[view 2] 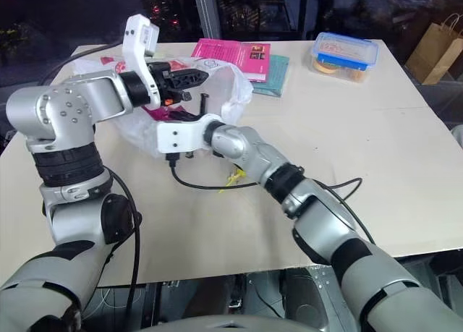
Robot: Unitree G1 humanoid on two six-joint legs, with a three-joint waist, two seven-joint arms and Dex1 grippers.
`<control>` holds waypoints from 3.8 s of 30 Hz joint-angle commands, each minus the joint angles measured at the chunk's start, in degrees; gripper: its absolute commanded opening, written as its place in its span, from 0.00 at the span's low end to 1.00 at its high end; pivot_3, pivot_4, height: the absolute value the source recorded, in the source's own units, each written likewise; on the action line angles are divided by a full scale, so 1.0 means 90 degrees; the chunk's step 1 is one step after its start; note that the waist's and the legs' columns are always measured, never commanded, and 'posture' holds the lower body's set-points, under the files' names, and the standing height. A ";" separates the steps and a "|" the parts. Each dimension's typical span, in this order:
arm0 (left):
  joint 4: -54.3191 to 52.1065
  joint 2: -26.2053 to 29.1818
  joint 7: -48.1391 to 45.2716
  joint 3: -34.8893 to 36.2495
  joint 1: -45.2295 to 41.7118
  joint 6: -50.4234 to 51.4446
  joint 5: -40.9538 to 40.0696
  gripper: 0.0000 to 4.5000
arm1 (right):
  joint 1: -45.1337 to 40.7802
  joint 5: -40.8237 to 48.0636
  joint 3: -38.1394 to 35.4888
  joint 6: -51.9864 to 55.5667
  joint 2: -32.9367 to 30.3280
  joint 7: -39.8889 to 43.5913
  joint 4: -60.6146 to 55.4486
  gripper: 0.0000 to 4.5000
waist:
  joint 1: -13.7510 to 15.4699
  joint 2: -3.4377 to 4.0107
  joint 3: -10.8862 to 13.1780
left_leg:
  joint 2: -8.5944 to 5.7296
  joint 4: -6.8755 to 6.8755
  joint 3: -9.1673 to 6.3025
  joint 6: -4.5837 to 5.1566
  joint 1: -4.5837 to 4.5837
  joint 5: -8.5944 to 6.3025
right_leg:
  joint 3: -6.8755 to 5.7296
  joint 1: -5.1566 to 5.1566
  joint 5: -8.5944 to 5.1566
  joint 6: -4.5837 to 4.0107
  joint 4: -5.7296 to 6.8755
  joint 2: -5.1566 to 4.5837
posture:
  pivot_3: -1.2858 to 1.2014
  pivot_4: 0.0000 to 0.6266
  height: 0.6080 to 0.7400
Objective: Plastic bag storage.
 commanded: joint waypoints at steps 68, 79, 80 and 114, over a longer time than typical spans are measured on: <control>-0.0538 0.1521 -0.0639 -0.1106 0.1684 -0.2990 0.0506 0.67 | 0.4306 0.3660 -0.2040 0.7400 -0.1550 0.2390 -0.6978 0.14 | 0.0147 -0.0006 -0.0001 | 0.0013 -0.0023 -0.0008 -0.0023 -0.0010 0.0017 | 0.0013 -0.0026 0.0010 -0.0042 0.0007 0.0033 | 0.52 0.24 1.00; 0.0035 0.1033 -0.0095 0.0229 0.0781 -0.2289 -0.0458 0.67 | 0.2958 0.4284 -0.2612 0.7037 -0.0900 0.2047 -0.6075 0.14 | 0.0091 -0.0007 0.0001 | 0.0027 -0.0013 -0.0011 -0.0022 -0.0009 0.0017 | 0.0013 -0.0025 0.0013 -0.0044 0.0010 0.0052 | 0.52 0.24 1.00; 0.0053 0.1017 -0.0052 0.0345 0.0711 -0.2218 -0.0557 0.67 | 0.2547 0.4115 -0.2585 0.6503 -0.0648 0.1915 -0.5277 0.14 | 0.0052 -0.0007 0.0001 | 0.0031 -0.0013 -0.0005 -0.0023 -0.0004 0.0017 | 0.0017 -0.0025 0.0015 -0.0047 0.0011 0.0056 | 0.52 0.24 1.00; -0.4861 0.0620 -0.2299 0.2703 0.9742 -0.3677 -0.2388 0.98 | 0.2129 0.3505 -0.2914 0.4889 -0.1339 0.1222 -0.4067 1.00 | 0.0005 -0.0001 0.0001 | 0.0082 -0.0098 0.0013 -0.0072 0.0062 0.0038 | 0.0036 0.0001 0.0004 -0.0170 -0.0026 0.0047 | 0.52 0.24 1.00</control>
